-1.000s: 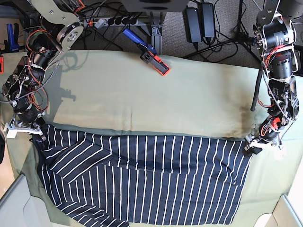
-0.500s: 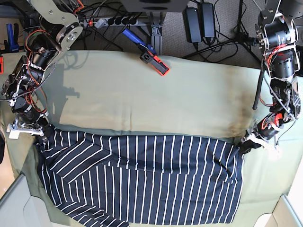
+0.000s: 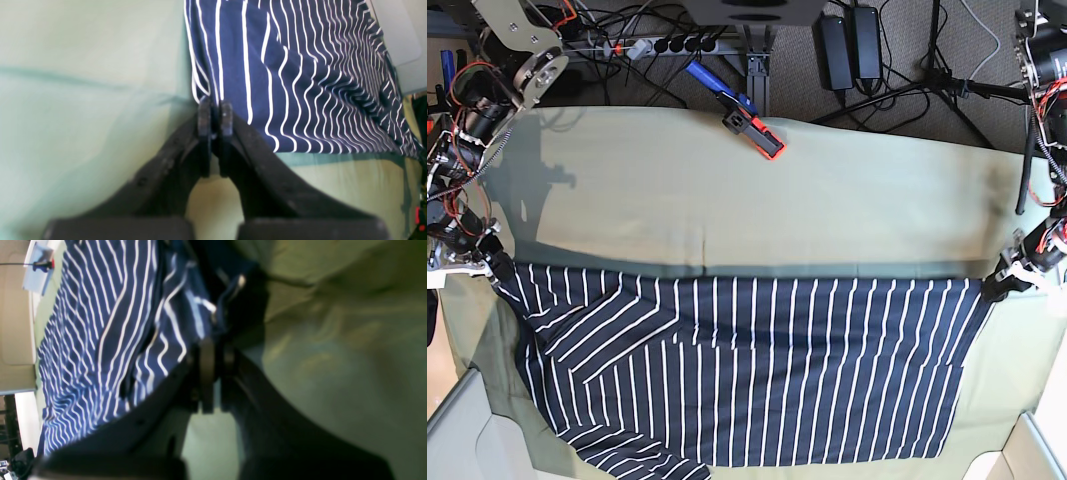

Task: Fold the T-shirt properly
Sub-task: 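Drag the folded shirt with both grippers toward the clamp tool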

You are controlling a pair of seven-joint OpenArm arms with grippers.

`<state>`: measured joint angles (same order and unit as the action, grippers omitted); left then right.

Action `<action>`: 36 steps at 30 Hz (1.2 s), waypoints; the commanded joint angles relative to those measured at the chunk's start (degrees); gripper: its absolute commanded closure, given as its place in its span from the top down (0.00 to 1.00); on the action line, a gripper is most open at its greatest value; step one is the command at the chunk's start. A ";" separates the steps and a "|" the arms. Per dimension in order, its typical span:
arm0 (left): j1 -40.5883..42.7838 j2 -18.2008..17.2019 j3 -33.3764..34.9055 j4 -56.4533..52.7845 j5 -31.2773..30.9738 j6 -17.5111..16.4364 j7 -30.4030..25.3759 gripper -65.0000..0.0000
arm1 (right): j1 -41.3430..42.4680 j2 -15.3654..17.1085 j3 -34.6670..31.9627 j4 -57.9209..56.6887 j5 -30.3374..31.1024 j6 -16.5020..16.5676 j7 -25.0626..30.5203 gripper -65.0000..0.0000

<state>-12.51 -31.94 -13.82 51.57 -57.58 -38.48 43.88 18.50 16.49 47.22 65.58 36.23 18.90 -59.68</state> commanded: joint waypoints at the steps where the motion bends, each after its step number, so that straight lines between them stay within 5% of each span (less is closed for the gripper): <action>1: -0.79 -1.66 -0.35 0.85 -1.77 -1.52 -0.52 0.00 | 0.50 1.73 0.04 1.16 1.36 2.36 0.48 0.00; 12: 1.29 -2.36 -0.35 0.87 -5.51 -1.52 1.51 0.00 | -7.82 3.04 0.07 3.56 5.44 3.93 -1.05 0.00; 20: 5.16 -4.24 -0.35 1.77 -14.29 -1.52 7.78 0.00 | -16.35 3.04 0.07 13.42 6.86 4.55 -1.86 0.00; 36: 22.27 -8.07 -0.48 24.30 -15.91 -1.52 9.07 0.00 | -30.56 3.19 0.07 26.29 7.74 4.52 -2.05 0.00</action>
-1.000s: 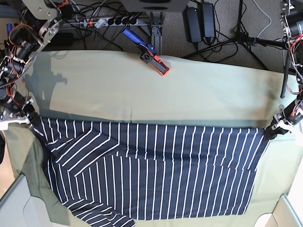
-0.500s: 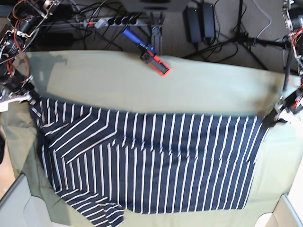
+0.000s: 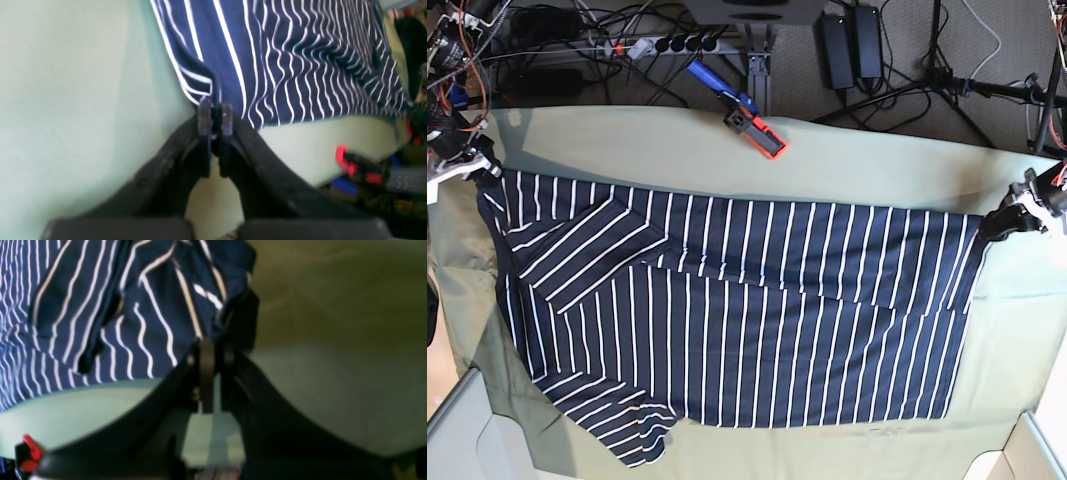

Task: Fold the T-shirt properly
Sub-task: 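Drag the folded shirt with both grippers toward the clamp tool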

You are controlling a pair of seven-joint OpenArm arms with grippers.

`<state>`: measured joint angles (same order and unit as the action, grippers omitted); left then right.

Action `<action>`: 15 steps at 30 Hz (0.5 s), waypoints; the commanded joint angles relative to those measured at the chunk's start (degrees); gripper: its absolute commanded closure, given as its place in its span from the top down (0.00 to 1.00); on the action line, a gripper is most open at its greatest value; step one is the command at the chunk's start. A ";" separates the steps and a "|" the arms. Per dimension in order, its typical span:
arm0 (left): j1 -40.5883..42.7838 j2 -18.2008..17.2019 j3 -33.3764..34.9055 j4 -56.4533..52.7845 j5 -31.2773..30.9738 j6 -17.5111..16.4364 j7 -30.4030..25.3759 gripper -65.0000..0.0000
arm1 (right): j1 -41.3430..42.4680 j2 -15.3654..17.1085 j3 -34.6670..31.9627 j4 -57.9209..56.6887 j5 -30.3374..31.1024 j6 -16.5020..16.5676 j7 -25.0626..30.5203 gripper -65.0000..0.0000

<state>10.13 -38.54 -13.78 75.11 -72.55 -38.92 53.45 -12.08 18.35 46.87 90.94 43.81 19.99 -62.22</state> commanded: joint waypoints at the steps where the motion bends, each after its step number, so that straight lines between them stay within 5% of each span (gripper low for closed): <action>1: 0.44 -1.46 -0.74 1.60 -0.94 -1.08 -0.50 0.00 | -0.57 1.44 0.42 1.11 0.17 3.43 0.48 0.00; 15: 8.48 -2.29 -10.95 3.30 -4.46 -1.08 0.83 0.00 | -4.94 5.70 1.62 1.27 2.08 3.96 -0.26 0.00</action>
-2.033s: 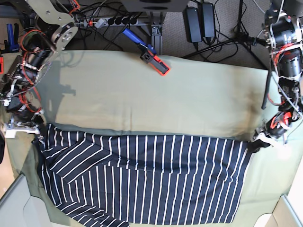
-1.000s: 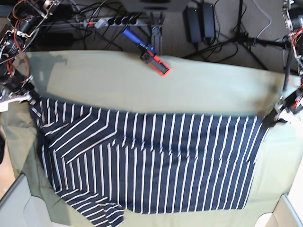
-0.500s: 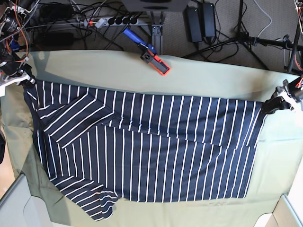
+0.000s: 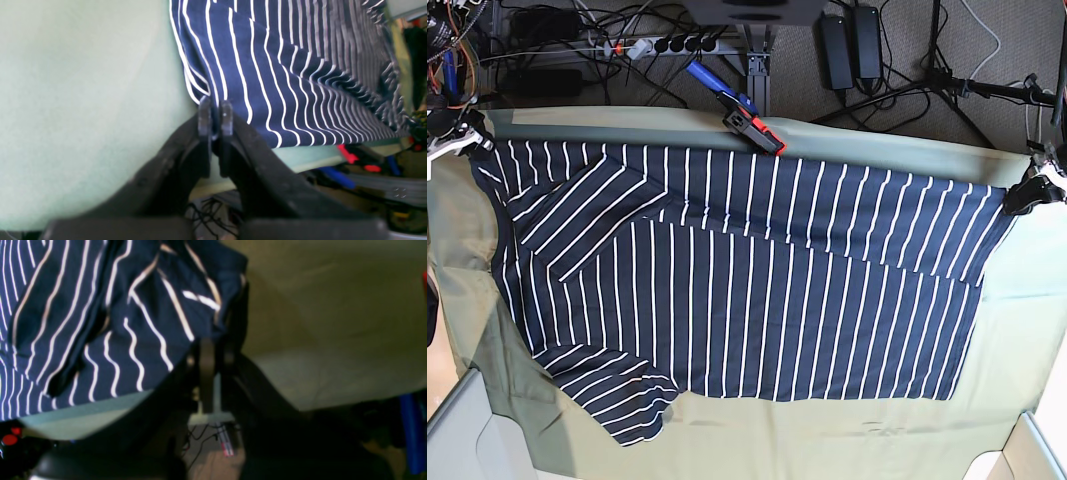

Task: Fold the T-shirt properly
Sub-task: 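Drag the folded shirt with both grippers toward the clamp tool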

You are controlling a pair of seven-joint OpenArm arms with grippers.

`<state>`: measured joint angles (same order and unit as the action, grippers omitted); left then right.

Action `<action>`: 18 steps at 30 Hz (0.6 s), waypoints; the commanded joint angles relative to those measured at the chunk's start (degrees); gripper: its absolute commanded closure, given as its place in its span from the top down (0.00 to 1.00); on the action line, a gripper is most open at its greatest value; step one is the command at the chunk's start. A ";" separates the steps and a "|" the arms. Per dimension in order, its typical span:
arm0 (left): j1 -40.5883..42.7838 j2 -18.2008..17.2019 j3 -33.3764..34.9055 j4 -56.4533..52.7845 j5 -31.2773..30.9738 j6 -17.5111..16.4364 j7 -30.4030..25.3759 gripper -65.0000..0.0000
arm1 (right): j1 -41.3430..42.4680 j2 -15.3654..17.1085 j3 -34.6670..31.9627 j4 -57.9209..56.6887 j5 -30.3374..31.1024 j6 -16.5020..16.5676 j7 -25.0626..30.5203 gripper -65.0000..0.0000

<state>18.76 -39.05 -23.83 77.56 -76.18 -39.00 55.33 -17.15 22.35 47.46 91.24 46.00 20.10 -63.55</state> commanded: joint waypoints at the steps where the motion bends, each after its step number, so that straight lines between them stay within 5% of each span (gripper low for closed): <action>1: 0.28 -1.95 -0.98 1.16 -1.20 -1.00 -0.70 0.00 | 0.13 2.05 1.07 0.96 -0.09 3.91 0.87 0.00; 18: 5.16 -1.92 -1.01 2.75 -2.45 -1.00 0.26 0.00 | -1.53 5.42 1.07 0.96 0.94 4.35 -1.16 0.00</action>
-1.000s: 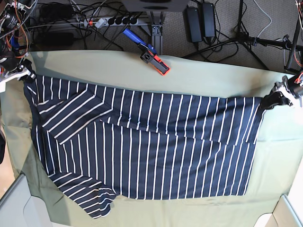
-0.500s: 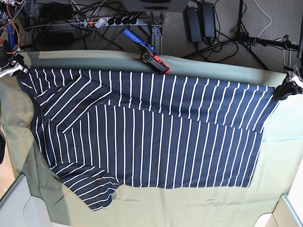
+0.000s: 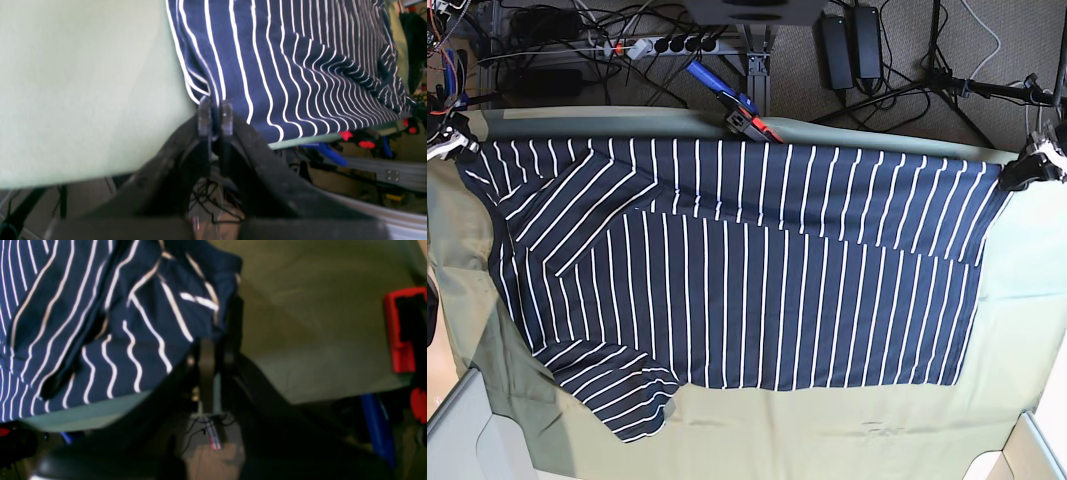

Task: Fold the T-shirt properly
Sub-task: 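Drag the folded shirt with both grippers toward the clamp tool, then release the shirt and move both grippers to the folded edge's corners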

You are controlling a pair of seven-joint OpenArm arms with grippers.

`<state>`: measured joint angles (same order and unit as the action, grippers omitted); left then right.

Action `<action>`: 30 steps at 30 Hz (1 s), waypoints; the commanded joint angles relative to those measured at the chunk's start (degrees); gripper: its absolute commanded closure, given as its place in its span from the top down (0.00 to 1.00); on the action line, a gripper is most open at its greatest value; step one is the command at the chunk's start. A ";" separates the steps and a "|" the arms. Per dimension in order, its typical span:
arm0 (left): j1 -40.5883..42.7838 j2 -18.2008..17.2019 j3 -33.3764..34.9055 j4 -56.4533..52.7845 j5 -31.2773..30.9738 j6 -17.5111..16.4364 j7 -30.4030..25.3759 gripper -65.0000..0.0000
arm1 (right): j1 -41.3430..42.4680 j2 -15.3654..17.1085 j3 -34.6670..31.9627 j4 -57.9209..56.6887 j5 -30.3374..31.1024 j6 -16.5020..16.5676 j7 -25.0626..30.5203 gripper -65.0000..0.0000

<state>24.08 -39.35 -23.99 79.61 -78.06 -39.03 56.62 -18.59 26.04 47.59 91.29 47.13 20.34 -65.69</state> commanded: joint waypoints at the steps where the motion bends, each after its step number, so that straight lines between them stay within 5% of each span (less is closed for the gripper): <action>1: -0.02 -1.62 -0.85 0.70 -0.57 -0.97 -1.03 0.00 | -0.37 1.73 0.94 0.92 -0.07 4.13 1.03 0.00; 12: -0.07 -1.62 -0.85 0.70 -0.57 -0.97 -1.79 0.00 | -1.62 1.70 0.92 0.92 -2.80 4.11 1.18 0.00; 14: -0.07 -1.62 -0.85 0.70 -0.57 -0.97 -1.97 0.21 | -1.62 1.70 0.92 0.92 -3.43 4.11 1.20 0.00; 17: -0.07 -1.64 -0.85 0.70 -0.83 -0.97 -1.92 0.46 | -1.60 1.73 0.94 0.92 -3.43 4.09 1.46 0.34; 20: -0.09 -1.64 -0.85 1.90 -1.86 -0.97 -1.31 0.47 | -1.16 1.73 0.94 0.92 -3.45 4.09 1.79 0.58; 30: -0.09 -1.62 -0.90 17.62 2.14 -0.97 -1.29 0.47 | 7.15 1.73 0.92 0.92 -3.41 3.91 2.38 0.58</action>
<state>24.14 -39.70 -24.10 96.53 -75.00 -38.92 56.53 -11.97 26.33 48.01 91.26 43.05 20.45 -64.53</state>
